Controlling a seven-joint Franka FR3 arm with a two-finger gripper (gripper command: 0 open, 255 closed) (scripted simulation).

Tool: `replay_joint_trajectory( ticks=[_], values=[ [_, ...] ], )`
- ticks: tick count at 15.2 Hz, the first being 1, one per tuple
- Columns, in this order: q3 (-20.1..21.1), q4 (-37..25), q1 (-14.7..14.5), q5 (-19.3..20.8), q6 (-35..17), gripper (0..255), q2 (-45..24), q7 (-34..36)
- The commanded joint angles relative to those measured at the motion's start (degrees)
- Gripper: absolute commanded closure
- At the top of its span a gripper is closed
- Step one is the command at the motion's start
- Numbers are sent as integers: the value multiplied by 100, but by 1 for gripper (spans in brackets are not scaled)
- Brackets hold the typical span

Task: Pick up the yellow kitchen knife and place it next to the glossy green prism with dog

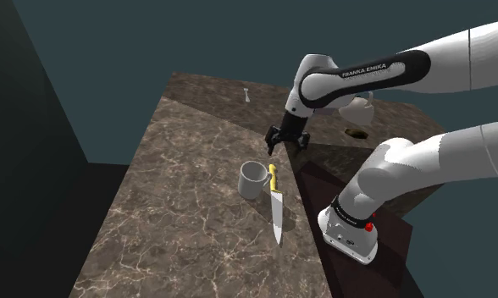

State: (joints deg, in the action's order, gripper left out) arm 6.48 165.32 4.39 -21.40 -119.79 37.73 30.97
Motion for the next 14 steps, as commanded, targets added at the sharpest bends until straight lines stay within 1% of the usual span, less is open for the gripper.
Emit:
replay_joint_trajectory(
  ticks=[1, 3, 5, 10, 11, 14],
  values=[
    [142, 272, -123, -366, -424, 0, -222, 277],
    [245, 462, -262, -748, -847, 0, -533, 478],
    [269, 503, -307, -827, -982, 0, -628, 463],
    [355, 639, -517, -1166, -1576, 0, -1080, 314],
    [377, 670, -591, -1289, -1770, 0, -1242, 254],
    [378, 670, -590, -1289, -1769, 0, -1241, 254]
  ],
)
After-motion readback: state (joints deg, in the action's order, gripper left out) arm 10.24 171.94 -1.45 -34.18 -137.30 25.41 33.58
